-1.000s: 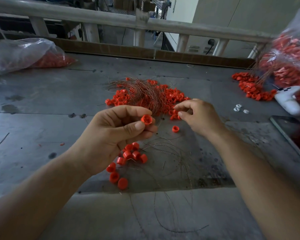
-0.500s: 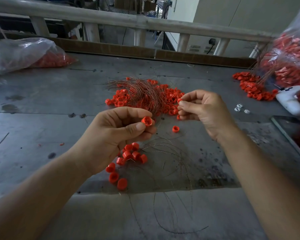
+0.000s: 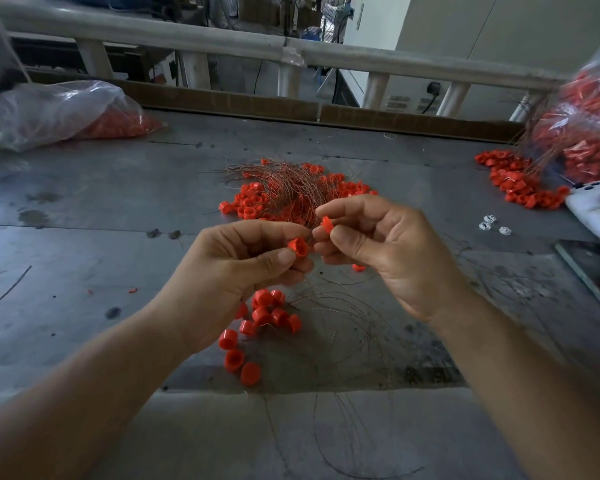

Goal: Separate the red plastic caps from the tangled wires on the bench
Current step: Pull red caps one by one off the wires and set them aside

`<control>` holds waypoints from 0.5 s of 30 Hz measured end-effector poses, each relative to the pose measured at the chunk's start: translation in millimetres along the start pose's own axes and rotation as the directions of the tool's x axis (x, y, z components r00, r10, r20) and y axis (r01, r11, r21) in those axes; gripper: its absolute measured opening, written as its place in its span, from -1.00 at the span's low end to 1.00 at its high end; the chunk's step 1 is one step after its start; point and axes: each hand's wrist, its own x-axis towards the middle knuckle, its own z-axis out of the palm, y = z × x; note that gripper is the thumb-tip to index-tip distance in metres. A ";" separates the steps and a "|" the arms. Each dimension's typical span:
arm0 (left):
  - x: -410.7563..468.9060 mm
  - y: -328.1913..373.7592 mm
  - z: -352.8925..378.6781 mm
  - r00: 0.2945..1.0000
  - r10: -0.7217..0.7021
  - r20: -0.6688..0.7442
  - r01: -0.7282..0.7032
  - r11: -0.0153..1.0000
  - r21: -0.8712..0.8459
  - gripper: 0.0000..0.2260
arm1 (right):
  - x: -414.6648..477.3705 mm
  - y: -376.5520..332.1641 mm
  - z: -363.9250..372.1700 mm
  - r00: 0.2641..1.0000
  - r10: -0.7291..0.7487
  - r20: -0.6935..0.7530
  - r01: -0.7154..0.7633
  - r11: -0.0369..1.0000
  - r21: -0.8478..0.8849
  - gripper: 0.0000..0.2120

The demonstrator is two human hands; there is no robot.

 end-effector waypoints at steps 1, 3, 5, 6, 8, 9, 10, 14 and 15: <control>0.3 -0.4 0.2 1.000 0.004 -0.011 -0.004 1.000 0.004 -0.80 | -0.4 -0.1 1.0 1.000 -0.015 -0.003 0.015 0.999 -0.028 -0.81; 0.6 -1.0 0.4 1.000 0.013 -0.027 -0.012 1.000 0.016 -0.83 | -0.7 0.5 2.4 0.999 -0.032 0.002 0.032 0.998 -0.059 -0.81; 0.6 -0.9 0.4 0.999 0.018 -0.027 -0.017 0.999 0.034 -0.84 | -1.0 1.3 3.5 0.999 -0.038 0.021 0.039 0.997 -0.064 -0.80; 0.6 -0.9 0.3 1.000 0.020 -0.021 -0.019 0.999 0.046 -0.83 | -1.1 1.9 4.1 0.999 -0.037 0.026 0.039 0.997 -0.062 -0.80; 0.5 -1.0 0.4 1.000 0.022 -0.007 -0.021 0.997 0.070 -0.80 | -1.9 2.9 5.6 0.999 -0.038 0.026 0.039 0.997 -0.061 -0.83; 0.4 -1.1 0.4 1.000 0.022 -0.001 -0.022 0.997 0.076 -0.79 | -2.1 3.2 6.5 0.999 -0.042 0.025 0.044 0.997 -0.071 -0.83; 0.5 -1.2 0.2 1.000 0.023 0.001 -0.023 0.997 0.079 -0.79 | -2.2 3.7 7.3 0.999 -0.048 0.022 0.050 0.995 -0.086 -0.83; 0.9 -1.4 -0.8 1.000 0.026 -0.015 -0.024 0.997 0.079 -0.79 | -2.7 3.5 10.1 0.995 -0.102 0.011 0.102 0.978 -0.181 -0.82; 1.1 -1.3 -0.8 1.000 0.025 -0.016 -0.024 0.997 0.079 -0.79 | -3.1 3.4 11.1 0.992 -0.127 0.018 0.128 0.966 -0.225 -0.81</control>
